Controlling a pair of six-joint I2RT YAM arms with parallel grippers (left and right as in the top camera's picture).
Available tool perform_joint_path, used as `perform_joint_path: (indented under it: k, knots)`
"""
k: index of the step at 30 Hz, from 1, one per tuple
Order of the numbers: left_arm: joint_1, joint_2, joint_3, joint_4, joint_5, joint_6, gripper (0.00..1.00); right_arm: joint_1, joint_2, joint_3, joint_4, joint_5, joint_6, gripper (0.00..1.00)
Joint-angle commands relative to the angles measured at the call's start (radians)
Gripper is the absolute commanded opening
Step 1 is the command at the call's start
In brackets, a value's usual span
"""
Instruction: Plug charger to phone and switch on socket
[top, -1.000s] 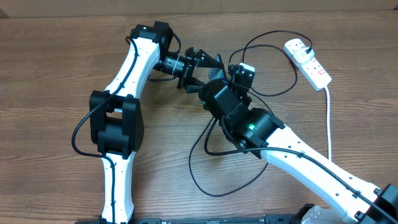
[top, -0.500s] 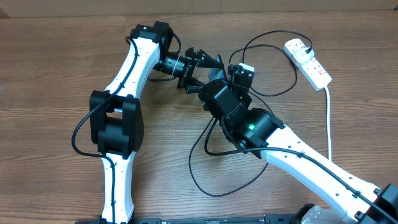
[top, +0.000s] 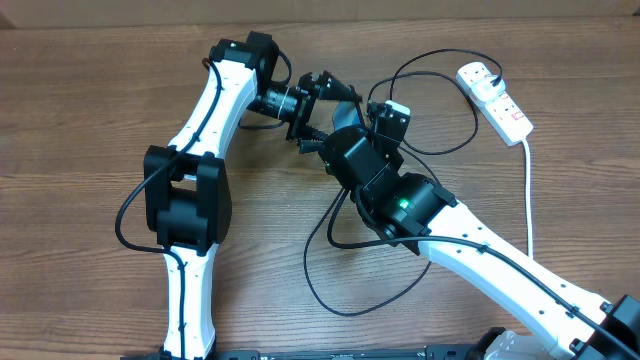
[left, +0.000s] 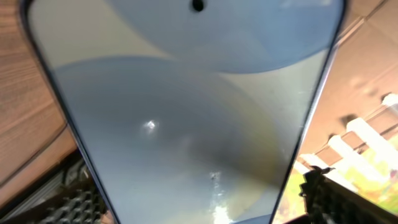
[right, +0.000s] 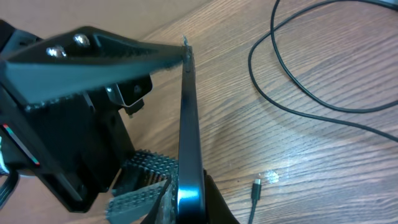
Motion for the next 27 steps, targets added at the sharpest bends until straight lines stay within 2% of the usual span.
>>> perform_joint_path:
  k: [1, 6, 14, 16, 19, 22, 25, 27]
  knots:
    - [-0.005, 0.005, 0.023, 0.011, 0.007, 0.008, 1.0, -0.016, -0.022, 0.022, 0.016, 0.07, 0.105, 0.04]
    - [0.002, 0.005, 0.023, 0.034, 0.004, 0.008, 1.0, -0.077, -0.042, 0.022, 0.006, 0.07, 0.245, 0.04]
    - [0.009, 0.005, 0.023, 0.112, 0.003, -0.033, 0.98, -0.128, -0.05, 0.022, 0.007, -0.062, 0.745, 0.04]
    - [0.009, 0.005, 0.023, 0.116, 0.003, -0.045, 0.98, -0.129, -0.05, 0.022, 0.014, -0.101, 0.833, 0.04]
    - [0.009, 0.005, 0.023, 0.116, -0.023, -0.108, 0.9, -0.129, -0.05, 0.022, 0.036, -0.154, 0.954, 0.04]
    - [0.009, 0.005, 0.023, 0.116, -0.032, -0.21, 0.86, -0.129, -0.05, 0.022, 0.036, -0.169, 1.053, 0.04]
    - [0.009, 0.005, 0.023, 0.116, -0.032, -0.296, 0.79, -0.129, -0.05, 0.022, 0.039, -0.169, 1.102, 0.04]
    - [0.009, 0.005, 0.023, 0.116, -0.035, -0.318, 0.78, -0.129, -0.05, 0.022, 0.043, -0.169, 1.109, 0.04]
